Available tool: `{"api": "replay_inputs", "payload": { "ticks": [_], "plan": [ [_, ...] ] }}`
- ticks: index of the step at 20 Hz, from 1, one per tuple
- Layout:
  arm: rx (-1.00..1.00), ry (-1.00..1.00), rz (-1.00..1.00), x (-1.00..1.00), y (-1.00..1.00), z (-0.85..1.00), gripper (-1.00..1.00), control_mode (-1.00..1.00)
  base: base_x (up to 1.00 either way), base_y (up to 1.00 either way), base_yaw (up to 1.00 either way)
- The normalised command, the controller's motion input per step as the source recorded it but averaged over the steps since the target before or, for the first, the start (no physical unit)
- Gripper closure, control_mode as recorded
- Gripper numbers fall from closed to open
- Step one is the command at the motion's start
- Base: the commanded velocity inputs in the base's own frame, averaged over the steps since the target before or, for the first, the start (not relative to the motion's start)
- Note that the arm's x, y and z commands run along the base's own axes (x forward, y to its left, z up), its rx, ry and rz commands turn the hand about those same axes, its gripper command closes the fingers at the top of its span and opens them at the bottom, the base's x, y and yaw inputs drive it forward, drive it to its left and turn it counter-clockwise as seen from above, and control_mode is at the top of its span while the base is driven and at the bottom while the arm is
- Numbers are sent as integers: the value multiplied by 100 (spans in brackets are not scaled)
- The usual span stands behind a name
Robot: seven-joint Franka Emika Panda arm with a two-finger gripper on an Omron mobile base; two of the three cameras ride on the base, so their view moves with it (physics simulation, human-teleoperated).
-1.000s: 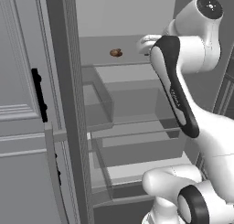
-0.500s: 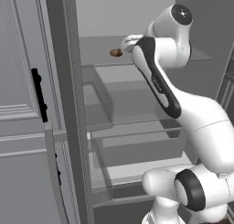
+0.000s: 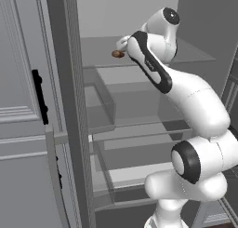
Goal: Place one mushroom and one steak in each tupperware on the nearby counter, to pack two identical lunches.
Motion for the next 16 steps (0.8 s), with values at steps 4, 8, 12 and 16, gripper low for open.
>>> {"api": "replay_inputs", "payload": {
  "ticks": [4, 8, 12, 16],
  "plan": [
    [-11, 16, 0, 100, 52, 0, -100, -100, 0, 0, 0],
    [-9, 14, 0, 80, 56, -9, -100, -100, 0, 0, 0],
    [-4, 0, 0, 37, 2, -37, -100, -100, 0, 0, 0],
    [0, -3, 0, -35, -21, -2, -100, -100, 0, 0, 0]
  ]
}}
